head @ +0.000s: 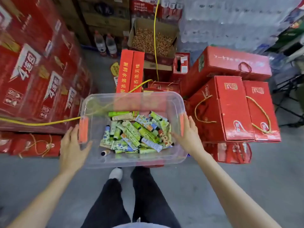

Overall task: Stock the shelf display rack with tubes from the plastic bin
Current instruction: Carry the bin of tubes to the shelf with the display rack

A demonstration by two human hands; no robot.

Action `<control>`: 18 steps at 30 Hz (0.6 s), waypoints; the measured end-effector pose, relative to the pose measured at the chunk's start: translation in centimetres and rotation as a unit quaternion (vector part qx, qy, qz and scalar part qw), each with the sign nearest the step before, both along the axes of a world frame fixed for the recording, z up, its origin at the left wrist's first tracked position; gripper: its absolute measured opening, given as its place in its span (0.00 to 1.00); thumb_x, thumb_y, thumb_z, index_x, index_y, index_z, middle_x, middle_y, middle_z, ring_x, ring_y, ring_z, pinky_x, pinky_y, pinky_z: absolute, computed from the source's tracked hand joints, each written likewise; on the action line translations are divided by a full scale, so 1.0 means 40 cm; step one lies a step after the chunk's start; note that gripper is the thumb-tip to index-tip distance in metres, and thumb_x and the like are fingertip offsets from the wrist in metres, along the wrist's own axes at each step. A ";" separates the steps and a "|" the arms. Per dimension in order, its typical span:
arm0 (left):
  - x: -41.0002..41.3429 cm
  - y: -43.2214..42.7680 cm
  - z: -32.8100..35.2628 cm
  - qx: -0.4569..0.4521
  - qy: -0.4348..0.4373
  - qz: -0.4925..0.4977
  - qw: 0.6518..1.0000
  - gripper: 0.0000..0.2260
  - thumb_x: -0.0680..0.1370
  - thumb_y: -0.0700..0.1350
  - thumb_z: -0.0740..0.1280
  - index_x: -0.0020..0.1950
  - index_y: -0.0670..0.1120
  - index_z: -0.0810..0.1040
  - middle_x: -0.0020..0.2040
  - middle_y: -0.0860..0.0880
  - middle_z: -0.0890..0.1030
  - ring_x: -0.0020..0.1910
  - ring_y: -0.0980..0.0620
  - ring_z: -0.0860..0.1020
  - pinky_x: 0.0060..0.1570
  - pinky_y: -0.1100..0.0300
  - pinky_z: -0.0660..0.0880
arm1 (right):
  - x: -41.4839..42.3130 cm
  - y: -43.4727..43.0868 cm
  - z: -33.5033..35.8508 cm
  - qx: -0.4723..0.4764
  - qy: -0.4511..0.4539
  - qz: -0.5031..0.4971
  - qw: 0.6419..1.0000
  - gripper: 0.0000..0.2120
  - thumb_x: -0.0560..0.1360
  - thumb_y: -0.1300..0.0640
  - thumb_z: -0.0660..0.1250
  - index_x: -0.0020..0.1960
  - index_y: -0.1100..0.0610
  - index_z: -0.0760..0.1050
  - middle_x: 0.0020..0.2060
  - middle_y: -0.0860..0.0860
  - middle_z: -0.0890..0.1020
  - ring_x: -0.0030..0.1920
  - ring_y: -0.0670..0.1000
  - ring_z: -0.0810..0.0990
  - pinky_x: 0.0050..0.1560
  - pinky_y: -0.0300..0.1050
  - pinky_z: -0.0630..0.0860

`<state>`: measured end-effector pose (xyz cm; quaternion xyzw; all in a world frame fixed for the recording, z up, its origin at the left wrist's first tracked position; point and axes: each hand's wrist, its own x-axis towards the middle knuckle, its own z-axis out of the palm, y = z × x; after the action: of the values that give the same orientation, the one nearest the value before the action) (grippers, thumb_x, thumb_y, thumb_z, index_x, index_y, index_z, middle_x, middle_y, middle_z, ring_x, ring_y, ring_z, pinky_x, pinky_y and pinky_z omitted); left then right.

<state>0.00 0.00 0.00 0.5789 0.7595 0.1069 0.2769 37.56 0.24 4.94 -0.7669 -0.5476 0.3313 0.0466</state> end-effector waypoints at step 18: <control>-0.029 0.049 -0.028 -0.117 -0.243 0.306 0.913 0.34 0.73 0.49 0.74 0.73 0.41 0.65 0.63 0.45 0.76 0.61 0.45 0.76 0.59 0.53 0.71 | 0.030 0.049 -0.052 -0.018 0.112 -0.228 0.967 0.50 0.68 0.47 0.75 0.77 0.56 0.47 0.73 0.58 0.61 0.71 0.60 0.64 0.68 0.60 0.67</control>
<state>-1.17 1.98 -1.13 0.2375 0.8159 0.2341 0.4722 38.76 2.21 2.86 -0.8303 -0.3437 0.4055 0.1676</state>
